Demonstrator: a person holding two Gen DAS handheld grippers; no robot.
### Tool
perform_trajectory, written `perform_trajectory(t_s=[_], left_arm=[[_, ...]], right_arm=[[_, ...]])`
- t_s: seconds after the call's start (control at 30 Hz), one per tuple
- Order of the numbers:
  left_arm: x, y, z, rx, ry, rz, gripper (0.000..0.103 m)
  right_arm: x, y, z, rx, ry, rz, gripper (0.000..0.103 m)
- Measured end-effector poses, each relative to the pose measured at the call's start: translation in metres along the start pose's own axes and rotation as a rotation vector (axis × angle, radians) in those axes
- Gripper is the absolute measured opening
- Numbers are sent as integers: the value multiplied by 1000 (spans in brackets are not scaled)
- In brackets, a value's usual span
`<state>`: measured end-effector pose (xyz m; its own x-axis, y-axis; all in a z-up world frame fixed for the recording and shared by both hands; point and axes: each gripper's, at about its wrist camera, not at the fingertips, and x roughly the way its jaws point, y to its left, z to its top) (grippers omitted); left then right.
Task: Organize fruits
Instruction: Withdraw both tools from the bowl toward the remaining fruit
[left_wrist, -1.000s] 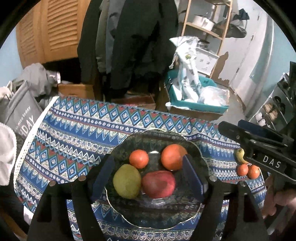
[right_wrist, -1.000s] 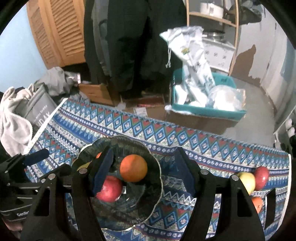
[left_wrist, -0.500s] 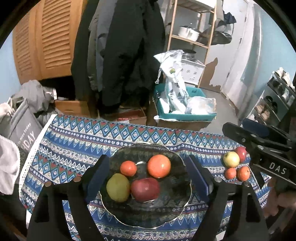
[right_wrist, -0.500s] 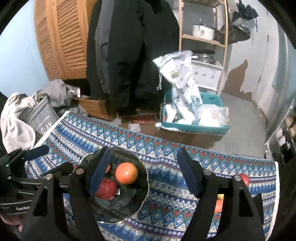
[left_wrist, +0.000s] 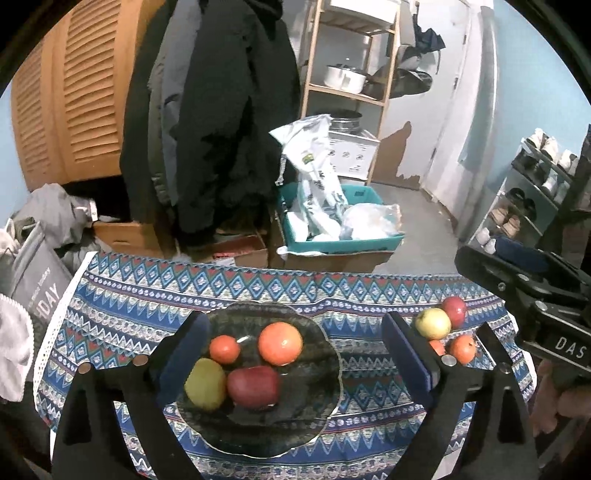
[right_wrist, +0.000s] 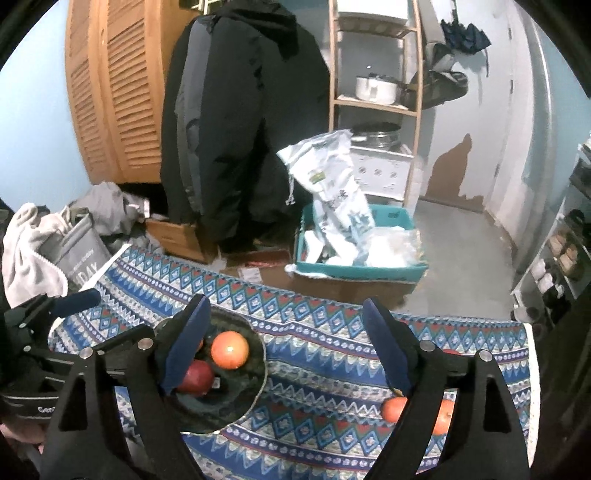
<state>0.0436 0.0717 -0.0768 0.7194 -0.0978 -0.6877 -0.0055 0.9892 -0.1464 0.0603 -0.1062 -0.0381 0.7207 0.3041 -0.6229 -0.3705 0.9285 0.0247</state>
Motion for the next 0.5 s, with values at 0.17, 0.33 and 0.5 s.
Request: perform_trajectory(t_s=[0.17, 0.33, 0.5], left_arm=[[-2, -19, 3, 21, -3, -20, 99], [-3, -43, 3, 57, -2, -42, 99], [-4, -63, 4, 82, 0, -64, 99]], right_arm=[[-13, -17, -4, 16, -14, -19, 85], [-26, -36, -11, 37, -25, -50, 85], [-38, -58, -17, 61, -35, -86, 85]])
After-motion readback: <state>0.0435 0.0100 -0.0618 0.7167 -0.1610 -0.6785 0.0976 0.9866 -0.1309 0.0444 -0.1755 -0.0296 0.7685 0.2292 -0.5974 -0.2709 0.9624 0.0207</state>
